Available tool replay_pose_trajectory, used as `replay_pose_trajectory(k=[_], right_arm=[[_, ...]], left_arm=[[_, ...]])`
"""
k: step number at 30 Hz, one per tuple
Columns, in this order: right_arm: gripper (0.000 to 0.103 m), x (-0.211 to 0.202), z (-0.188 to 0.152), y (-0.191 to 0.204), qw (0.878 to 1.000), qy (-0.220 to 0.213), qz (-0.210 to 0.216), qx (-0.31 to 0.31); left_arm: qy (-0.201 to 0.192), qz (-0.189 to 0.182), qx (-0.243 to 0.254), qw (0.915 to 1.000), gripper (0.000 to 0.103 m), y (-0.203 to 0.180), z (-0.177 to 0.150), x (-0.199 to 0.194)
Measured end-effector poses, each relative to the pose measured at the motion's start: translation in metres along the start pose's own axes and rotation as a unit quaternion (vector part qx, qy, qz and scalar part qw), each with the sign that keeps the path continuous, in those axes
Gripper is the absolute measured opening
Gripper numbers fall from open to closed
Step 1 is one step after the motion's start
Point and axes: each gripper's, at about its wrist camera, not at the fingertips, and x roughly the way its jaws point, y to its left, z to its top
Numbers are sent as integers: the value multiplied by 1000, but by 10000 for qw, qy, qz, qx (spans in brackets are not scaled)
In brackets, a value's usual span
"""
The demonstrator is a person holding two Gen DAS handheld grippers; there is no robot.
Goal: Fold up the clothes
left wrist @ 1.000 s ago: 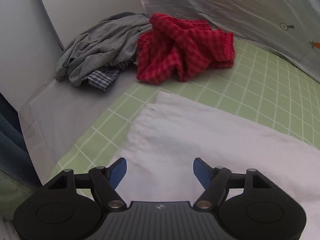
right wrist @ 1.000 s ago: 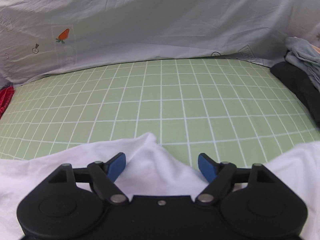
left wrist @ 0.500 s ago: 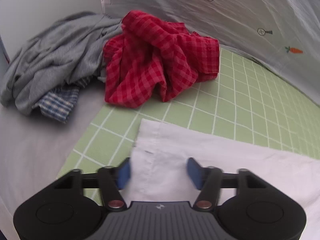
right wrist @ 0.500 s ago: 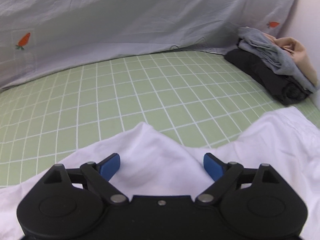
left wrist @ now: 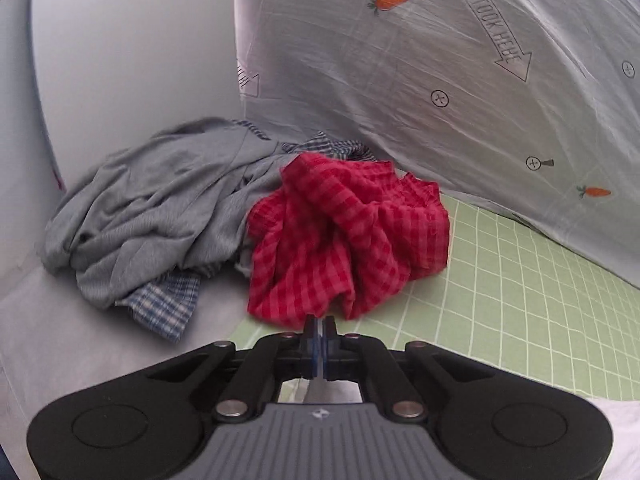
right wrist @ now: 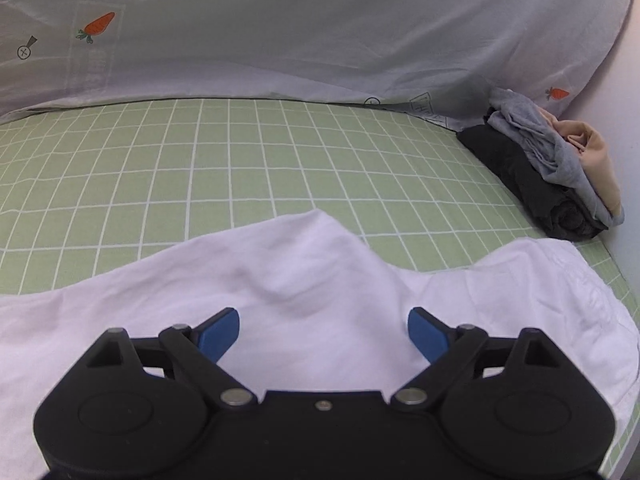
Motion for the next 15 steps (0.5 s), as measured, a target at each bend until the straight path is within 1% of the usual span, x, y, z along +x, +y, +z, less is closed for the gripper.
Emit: replay_pose_trajectory(k=[3,5,9,11,12,14,15], right_arm=[[92,3,2,-4,9998,-27,181,11],[92,7,5,-5,9996,-76,242,-132],[95,21,19,-8,9963,-261,489,-656],[94,38,28,-6,9933,-139,602,-982],[91,47,31,-5,9912,-32,711,-1117],[81,61,39,-7,9881,184,1078,-1085],[68,65,43,-10,9865,289,1279,-986]], left_arm=[[298,125,-27,9995,3,2,-7,19],[491,182,-135,9985,3,8,-16,27],[694,213,-375,9967,3,19,-29,33],[735,277,-442,9959,3,19,-34,36],[747,313,-473,9956,3,19,-35,38],[774,398,-513,9949,3,17,-36,40],[766,476,-492,9947,3,15,-36,40]])
